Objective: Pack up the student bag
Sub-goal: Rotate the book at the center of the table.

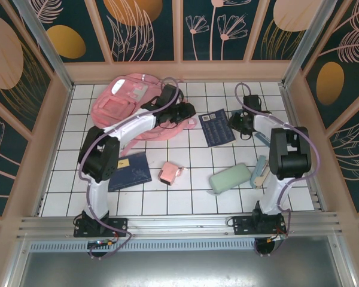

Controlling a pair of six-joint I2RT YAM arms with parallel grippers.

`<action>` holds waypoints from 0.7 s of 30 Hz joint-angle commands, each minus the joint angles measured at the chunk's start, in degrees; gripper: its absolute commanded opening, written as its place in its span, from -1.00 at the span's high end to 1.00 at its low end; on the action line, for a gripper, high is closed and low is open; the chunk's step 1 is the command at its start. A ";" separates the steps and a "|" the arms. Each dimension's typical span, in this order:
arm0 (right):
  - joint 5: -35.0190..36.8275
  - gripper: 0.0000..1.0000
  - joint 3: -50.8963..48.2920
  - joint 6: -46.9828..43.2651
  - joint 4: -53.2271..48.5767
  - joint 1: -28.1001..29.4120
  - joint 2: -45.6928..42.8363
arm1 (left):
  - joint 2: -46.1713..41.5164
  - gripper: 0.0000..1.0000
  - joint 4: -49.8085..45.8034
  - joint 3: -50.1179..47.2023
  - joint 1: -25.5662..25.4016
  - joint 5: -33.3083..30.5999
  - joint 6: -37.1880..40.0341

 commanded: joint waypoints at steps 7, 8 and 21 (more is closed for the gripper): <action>-5.06 0.19 -0.13 0.25 1.66 0.13 3.99 | 9.40 0.21 2.36 3.81 -1.93 3.63 -5.22; -5.80 0.22 -0.48 0.44 1.74 0.51 3.61 | 9.93 0.20 2.45 3.83 -2.01 3.69 -5.12; -10.56 0.30 -4.94 5.01 3.11 7.84 0.51 | 13.92 0.18 1.49 3.47 -2.02 5.38 -3.89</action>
